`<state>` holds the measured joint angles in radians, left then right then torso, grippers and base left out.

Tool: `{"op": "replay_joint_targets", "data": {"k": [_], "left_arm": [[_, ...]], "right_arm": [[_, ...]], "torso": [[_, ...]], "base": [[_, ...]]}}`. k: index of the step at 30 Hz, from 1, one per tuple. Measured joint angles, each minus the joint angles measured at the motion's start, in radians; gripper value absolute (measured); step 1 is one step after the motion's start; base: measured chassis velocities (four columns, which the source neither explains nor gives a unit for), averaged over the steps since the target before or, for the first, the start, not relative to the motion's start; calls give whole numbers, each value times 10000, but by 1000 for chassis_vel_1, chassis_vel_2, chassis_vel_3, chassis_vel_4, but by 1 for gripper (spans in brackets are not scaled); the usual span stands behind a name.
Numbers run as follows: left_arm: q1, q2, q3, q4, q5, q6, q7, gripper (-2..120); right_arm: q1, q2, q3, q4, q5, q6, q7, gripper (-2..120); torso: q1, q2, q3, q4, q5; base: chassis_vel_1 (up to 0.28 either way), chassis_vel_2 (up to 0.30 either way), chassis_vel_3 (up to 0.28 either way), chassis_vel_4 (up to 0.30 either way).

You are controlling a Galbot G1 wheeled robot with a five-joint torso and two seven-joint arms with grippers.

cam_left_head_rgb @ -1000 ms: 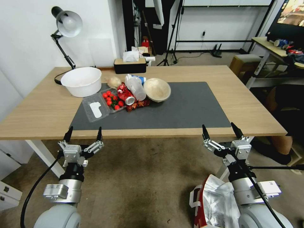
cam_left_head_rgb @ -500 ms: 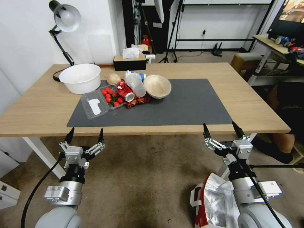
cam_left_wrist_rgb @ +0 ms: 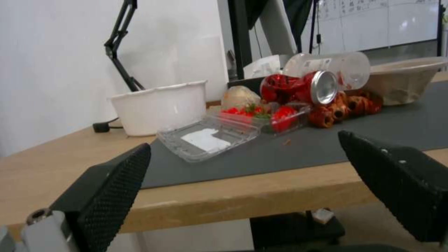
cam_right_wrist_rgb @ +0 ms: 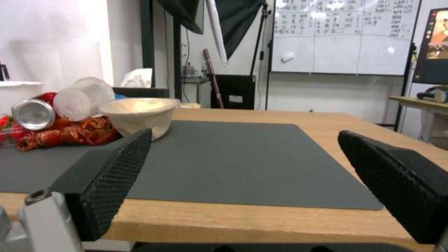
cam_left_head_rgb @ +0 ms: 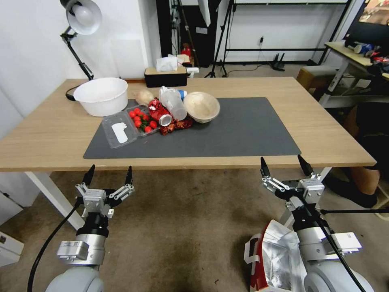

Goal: Pick up the food delivery bag from the floor and place it on the table.

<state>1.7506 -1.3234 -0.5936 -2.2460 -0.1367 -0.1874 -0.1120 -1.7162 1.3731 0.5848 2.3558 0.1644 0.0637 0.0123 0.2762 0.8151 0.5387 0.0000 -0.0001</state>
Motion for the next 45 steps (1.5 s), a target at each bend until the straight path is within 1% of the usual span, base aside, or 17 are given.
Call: {"op": "replay_joint_targets", "data": {"k": [18,28,31,36,39,45], "left_arm": [[-35,31,68,80,24,-6,26,99],[-34,16,150,104,89,-12,41,99],[-22,12,154,108,104,-21,43,99],[-17,-3,161,107,125,-24,52,100],[-17,-41,195,138,169,-29,57,99],[-44,-95,210,215,185,-51,59,99]], "right_arm": [[67,57,99,51,180,-6,-17,100],[57,78,120,89,208,-6,-15,100],[31,114,106,89,208,7,-15,100],[33,133,83,80,206,21,-19,100],[92,143,65,8,205,22,-33,100],[78,148,46,-54,206,33,-52,100]], "torso": [[-346,-845,-497,1,1],[-458,-1118,-655,1,1],[-538,-1314,-776,0,0],[-622,-1512,-889,0,1],[-712,-1747,-1035,0,1],[-799,-1949,-1152,1,0]], "base": [[0,0,0,0],[0,0,0,0],[0,0,0,0],[0,0,0,0],[0,0,0,0],[0,0,0,0]]}}
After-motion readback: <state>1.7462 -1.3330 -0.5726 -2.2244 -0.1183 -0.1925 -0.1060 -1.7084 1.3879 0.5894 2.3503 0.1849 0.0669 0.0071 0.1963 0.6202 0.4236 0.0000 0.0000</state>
